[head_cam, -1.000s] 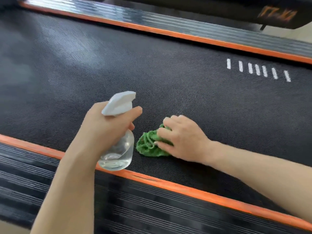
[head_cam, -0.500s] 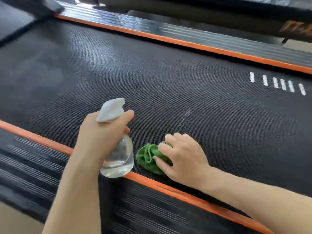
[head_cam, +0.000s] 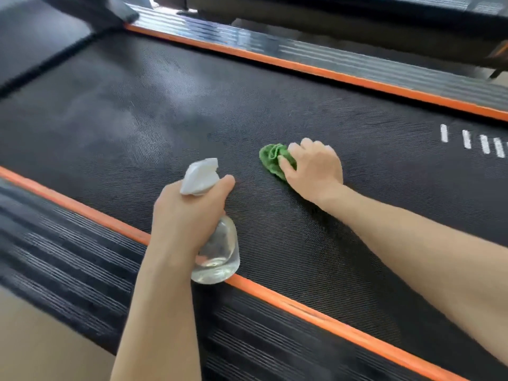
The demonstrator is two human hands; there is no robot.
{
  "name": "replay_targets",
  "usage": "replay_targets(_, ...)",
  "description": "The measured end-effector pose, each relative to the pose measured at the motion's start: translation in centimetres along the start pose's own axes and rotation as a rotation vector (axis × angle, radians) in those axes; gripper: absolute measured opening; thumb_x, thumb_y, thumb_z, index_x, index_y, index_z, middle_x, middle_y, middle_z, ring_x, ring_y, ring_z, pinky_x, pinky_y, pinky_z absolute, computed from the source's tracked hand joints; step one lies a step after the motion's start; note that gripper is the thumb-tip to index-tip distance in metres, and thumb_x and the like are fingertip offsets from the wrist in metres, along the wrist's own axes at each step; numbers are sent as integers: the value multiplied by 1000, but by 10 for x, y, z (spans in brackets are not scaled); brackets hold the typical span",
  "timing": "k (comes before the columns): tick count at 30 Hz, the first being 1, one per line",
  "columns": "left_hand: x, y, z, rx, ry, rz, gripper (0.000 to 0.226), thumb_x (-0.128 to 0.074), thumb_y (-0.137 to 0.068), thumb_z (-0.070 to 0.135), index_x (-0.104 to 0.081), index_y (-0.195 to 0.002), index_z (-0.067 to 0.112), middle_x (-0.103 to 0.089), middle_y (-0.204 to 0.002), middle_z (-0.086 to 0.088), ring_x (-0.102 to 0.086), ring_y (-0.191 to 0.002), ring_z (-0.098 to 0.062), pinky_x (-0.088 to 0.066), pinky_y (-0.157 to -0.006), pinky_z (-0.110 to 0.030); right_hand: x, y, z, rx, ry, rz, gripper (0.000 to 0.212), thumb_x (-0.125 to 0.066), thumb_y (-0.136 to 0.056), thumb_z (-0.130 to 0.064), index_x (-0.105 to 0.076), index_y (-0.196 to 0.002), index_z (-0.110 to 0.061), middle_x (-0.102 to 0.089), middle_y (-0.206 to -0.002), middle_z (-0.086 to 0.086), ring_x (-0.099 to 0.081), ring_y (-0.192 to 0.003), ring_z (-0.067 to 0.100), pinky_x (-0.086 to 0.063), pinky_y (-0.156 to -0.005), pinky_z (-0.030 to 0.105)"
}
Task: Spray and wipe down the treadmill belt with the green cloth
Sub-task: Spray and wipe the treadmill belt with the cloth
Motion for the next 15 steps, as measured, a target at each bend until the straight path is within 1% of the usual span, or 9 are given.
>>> replay_targets(2, -1, -1, 2, -7, -10, -2, 45, -80, -80, 52, -75, -74, 8, -75, -74, -7, -74, -85, -30, -60, -87, -51, 15, 47, -26, 156, -137, 10, 36, -46, -96, -50, -60, -87, -18, -57, -87, 3, -56, -80, 28, -41, -73, 40)
replay_targets(4, -3, -1, 0, 1, -7, -19, 48, -79, -73, 56, -74, -75, 9, -76, -74, -6, -75, -85, -30, -61, -87, -52, 35, 98, -49, 345, -265, -65, 32, -51, -95, -49, -57, -81, -20, -54, -83, 0, -51, -76, 24, -39, -70, 39)
replay_targets(5, -4, 0, 0, 0, -5, -30, 48, -77, -70, 57, -75, -77, 10, -77, -75, -4, -76, -85, -29, -61, -88, -53, 43, 121, -57, 437, -289, -120, 32, -51, -95, -49, -57, -82, -21, -53, -84, -2, -49, -76, 22, -39, -69, 38)
replay_targets(7, -5, 1, 0, -4, -23, -54, 46, -77, -73, 56, -76, -80, 11, -78, -77, -3, -76, -86, -27, -60, -90, -54, 52, 149, -62, 608, -282, -154, 32, -50, -98, -49, -60, -86, -21, -52, -85, -3, -48, -77, 20, -40, -69, 36)
replay_targets(10, -4, 1, -1, 0, -22, -58, 53, -74, -67, 59, -76, -84, 8, -79, -81, -5, -76, -88, -28, -59, -92, -54, 51, 132, -59, 829, -236, -134, 33, -50, -99, -49, -61, -87, -20, -53, -86, -2, -48, -78, 20, -40, -69, 36)
replay_targets(11, -4, 1, 0, 2, -13, -59, 53, -73, -67, 59, -76, -84, 9, -79, -82, -5, -76, -89, -28, -59, -92, -54, 44, 116, -59, 845, -216, -105, 33, -51, -99, -49, -61, -85, -20, -54, -85, -1, -49, -77, 21, -41, -69, 37)
replay_targets(12, -4, -1, -1, 6, -12, -61, 50, -75, -69, 59, -76, -83, 10, -79, -83, -4, -76, -89, -28, -59, -92, -54, 34, 92, -55, 791, -198, -60, 33, -51, -98, -48, -60, -83, -20, -55, -84, 1, -50, -77, 23, -41, -68, 39)
replay_targets(13, -4, -2, -3, 11, -17, -63, 46, -77, -72, 57, -76, -82, 12, -79, -83, -3, -76, -90, -27, -59, -93, -53, 23, 64, -48, 673, -188, -8, 34, -51, -98, -47, -60, -82, -19, -56, -83, 4, -53, -76, 26, -43, -68, 40)
replay_targets(15, -4, -2, -4, 20, -15, -62, 41, -80, -79, 53, -76, -81, 12, -79, -82, -3, -76, -90, -26, -59, -93, -52, 5, 6, -30, 340, -128, 39, 37, -48, -97, -49, -63, -88, -16, -60, -87, 8, -58, -80, 33, -45, -72, 41)
Point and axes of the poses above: each hand's wrist, its own y-axis away from the middle knuckle, its own x-axis out of the back of the hand, z = x × y, the point moved 5 cm from there along -y, towards the middle knuckle
